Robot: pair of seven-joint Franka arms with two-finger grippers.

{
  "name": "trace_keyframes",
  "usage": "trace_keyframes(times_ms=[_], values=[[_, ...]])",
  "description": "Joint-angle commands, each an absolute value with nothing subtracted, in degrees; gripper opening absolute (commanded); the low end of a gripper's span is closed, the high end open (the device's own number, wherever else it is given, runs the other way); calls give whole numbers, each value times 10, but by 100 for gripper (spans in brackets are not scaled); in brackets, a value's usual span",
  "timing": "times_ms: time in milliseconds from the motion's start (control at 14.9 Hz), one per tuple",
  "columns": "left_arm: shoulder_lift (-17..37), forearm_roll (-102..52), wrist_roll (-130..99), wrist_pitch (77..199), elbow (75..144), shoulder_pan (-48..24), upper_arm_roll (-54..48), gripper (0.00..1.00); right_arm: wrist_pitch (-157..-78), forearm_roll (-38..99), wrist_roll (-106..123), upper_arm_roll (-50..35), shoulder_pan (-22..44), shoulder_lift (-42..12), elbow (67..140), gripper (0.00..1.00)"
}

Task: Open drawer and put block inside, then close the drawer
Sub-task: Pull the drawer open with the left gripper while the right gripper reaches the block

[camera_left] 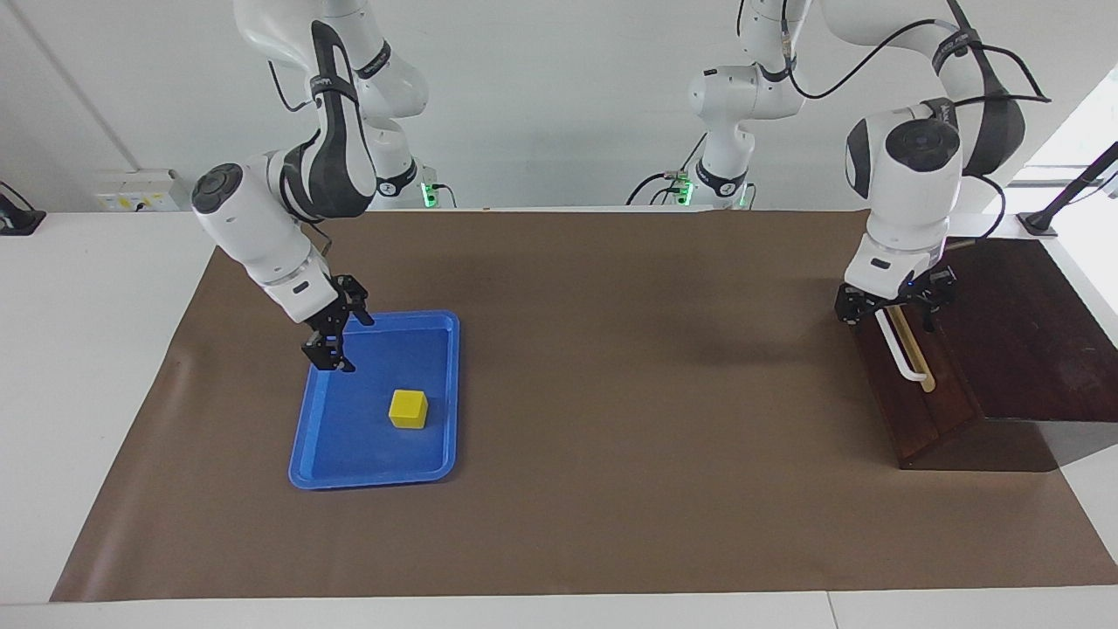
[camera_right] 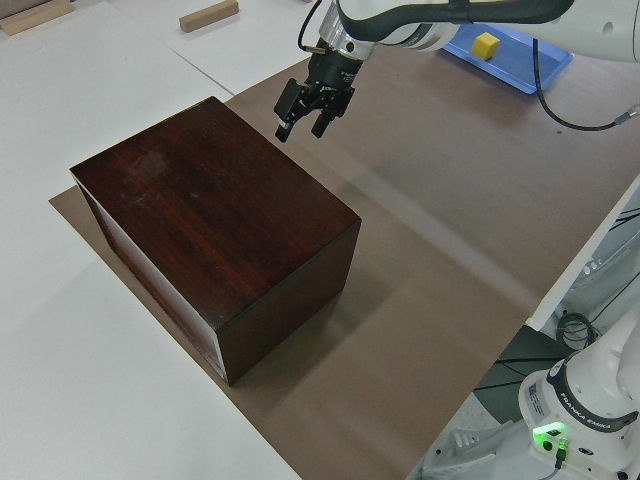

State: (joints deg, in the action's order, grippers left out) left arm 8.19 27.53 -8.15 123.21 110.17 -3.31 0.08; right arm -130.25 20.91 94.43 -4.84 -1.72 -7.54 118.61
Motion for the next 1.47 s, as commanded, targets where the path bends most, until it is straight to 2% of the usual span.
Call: trace_keyframes(times_ms=[0,134,402,670,1005,1407], values=[[76,293,-91,1294,1146,-10,2,100,-1284,251,1019,-51,-25,-154,1102,100],[89,296,-91,1299,1149,-10,3,100,-1258,271,1041,-53,-27,-196,1061,100],[119,315,-176,1318,1148,-32,-1,100,-1230,300,1106,-54,-26,-245,1023,100],[122,311,-192,1315,1143,-68,-1,100,-1231,303,1140,-54,-27,-255,1005,100],[127,262,-238,1300,1127,-117,-2,100,-1266,306,1153,-54,-25,-256,1033,100],[127,241,-280,1289,1125,-155,-2,100,-1267,316,1158,-54,-31,-262,1039,100]])
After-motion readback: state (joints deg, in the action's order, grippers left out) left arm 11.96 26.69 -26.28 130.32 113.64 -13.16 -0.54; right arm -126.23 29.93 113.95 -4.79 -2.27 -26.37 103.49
